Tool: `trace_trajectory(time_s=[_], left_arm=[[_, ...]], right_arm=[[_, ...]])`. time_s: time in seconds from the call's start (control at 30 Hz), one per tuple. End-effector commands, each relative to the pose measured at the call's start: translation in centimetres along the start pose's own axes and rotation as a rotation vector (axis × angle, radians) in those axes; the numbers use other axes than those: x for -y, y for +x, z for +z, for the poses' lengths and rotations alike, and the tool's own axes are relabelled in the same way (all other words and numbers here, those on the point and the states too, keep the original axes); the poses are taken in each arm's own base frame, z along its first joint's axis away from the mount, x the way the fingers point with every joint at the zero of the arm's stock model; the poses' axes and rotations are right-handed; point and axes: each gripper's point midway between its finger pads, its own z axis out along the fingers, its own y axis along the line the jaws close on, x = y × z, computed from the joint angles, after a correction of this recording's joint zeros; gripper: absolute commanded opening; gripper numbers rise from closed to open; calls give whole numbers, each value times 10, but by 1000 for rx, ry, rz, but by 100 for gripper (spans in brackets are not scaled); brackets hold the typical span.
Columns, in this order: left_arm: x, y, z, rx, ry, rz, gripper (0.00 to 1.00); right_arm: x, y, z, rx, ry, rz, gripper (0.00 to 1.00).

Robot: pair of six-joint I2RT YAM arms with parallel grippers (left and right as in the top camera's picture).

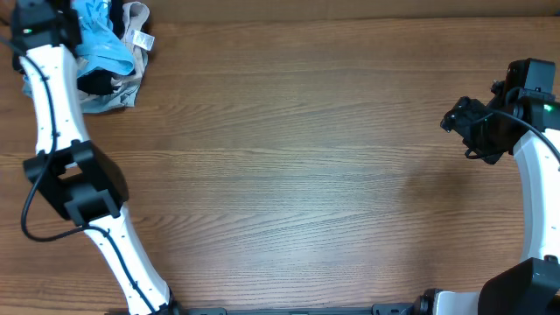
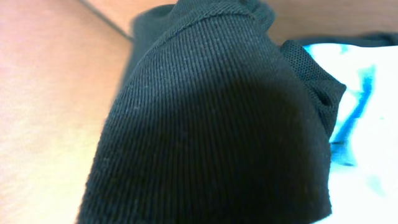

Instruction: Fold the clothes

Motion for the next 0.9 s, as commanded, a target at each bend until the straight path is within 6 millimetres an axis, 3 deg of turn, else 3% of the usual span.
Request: trace_trajectory(time_s=[0.0,0.1,0.17,0.2,0.27,0.47,0.63,0.73,0.8,0.83,0.87], left_arm=[[44,-20,-6,62,97,-28,10],[70,-28,-11,91,155,-18,30],[85,-36,-17,120,182,-10,54],[97,-45,-23,150,192,-5,83],[106,-52,-28,175,199,-1,100],[119,-69,-53,198,232,-52,100],[118,-94,-105,218,319,-127,100],[119,-112,-152,253,413,-135,100],[121,-115,-179,253,460,-133,100],[120,-116,-188,255,466,-130,100],[121,-117,-195,259,470,-127,100]], right_arm=[[-4,-2,-1,8,-12,-6,76],[-4,-2,-1,7,-12,-6,76],[-4,-2,-1,8,-12,-6,76],[-4,-2,-1,8,-12,-6,77],[-5,-3,-1,10,-14,-7,77],[-13,-7,-3,21,-55,-12,77],[-24,-20,-25,60,-79,-37,77],[-34,-36,-63,127,-91,-64,85],[-43,-48,-100,199,-101,-75,88],[-47,-55,-125,250,-108,-81,100],[-52,-59,-151,300,-121,-93,100]])
